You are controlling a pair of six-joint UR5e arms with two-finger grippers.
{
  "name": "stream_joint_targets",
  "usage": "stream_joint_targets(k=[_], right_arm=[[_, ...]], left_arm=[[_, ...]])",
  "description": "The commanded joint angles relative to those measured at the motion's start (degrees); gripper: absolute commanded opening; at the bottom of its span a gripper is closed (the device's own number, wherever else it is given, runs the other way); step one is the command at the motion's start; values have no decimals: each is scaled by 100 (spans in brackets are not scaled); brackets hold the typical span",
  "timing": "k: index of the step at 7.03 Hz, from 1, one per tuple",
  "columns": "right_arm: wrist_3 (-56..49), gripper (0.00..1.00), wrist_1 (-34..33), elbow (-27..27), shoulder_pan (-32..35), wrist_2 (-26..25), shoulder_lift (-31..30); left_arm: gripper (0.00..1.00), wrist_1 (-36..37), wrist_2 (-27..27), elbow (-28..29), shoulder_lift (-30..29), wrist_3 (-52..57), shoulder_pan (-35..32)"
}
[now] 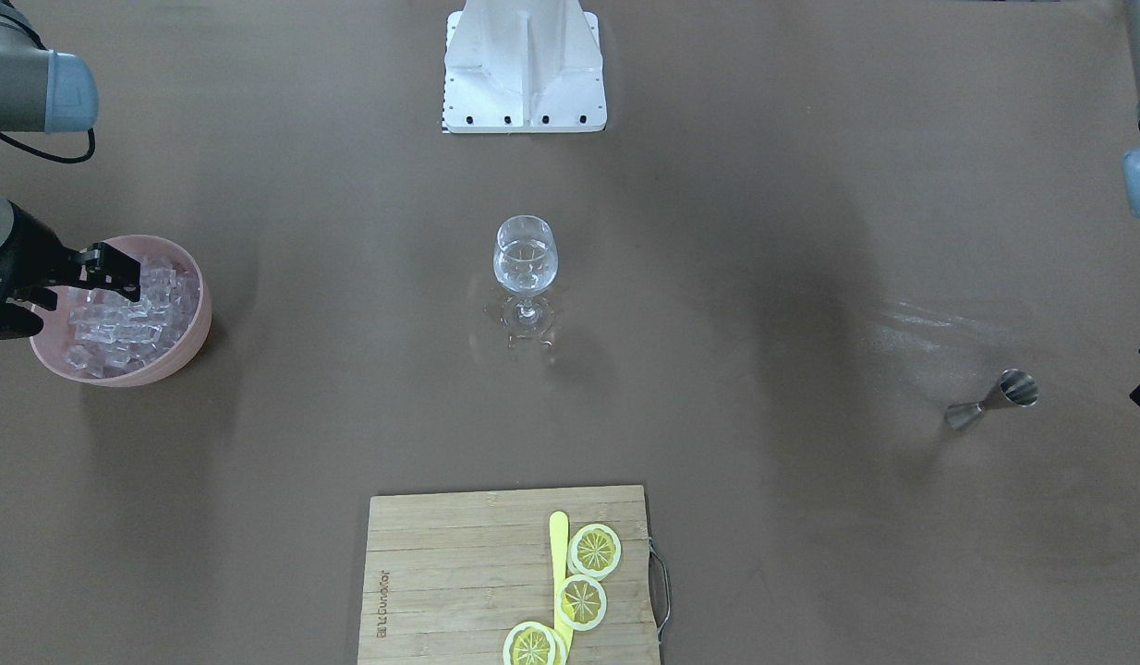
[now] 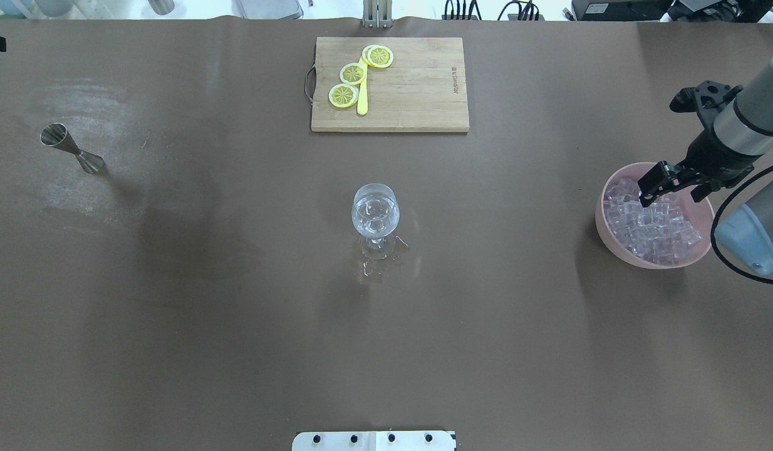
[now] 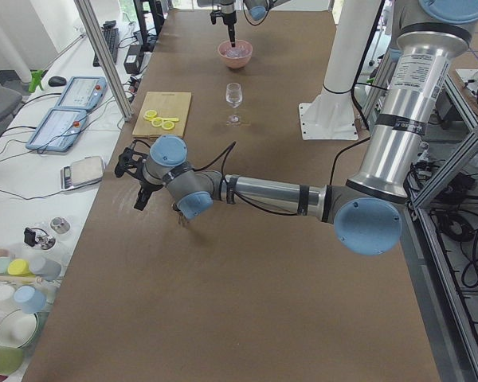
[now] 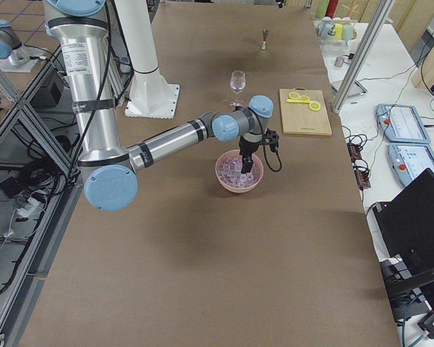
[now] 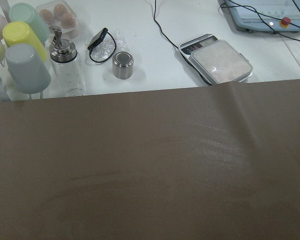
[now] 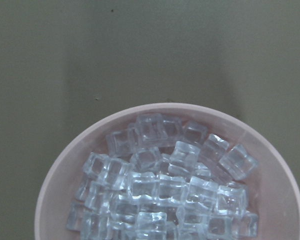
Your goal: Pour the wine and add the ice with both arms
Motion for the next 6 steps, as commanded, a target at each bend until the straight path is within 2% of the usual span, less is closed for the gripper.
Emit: stream_joint_targets(k=[1,4,5,6], right_arm=[[8,89,7,-54,-170,-58,21],[-27,79,7,-343,-223,-111,284],[-36,58,7,-344,-223,-111,242],[-45,45,-2,-344,-214,-111,198]], left_arm=[[98,6,30,-8,-7,1,-6],[98,-21,30,-26,2,1,-6],[98,-21,30,-26,-7,1,-6],[98,-12,39,-26,-33,1,-6]])
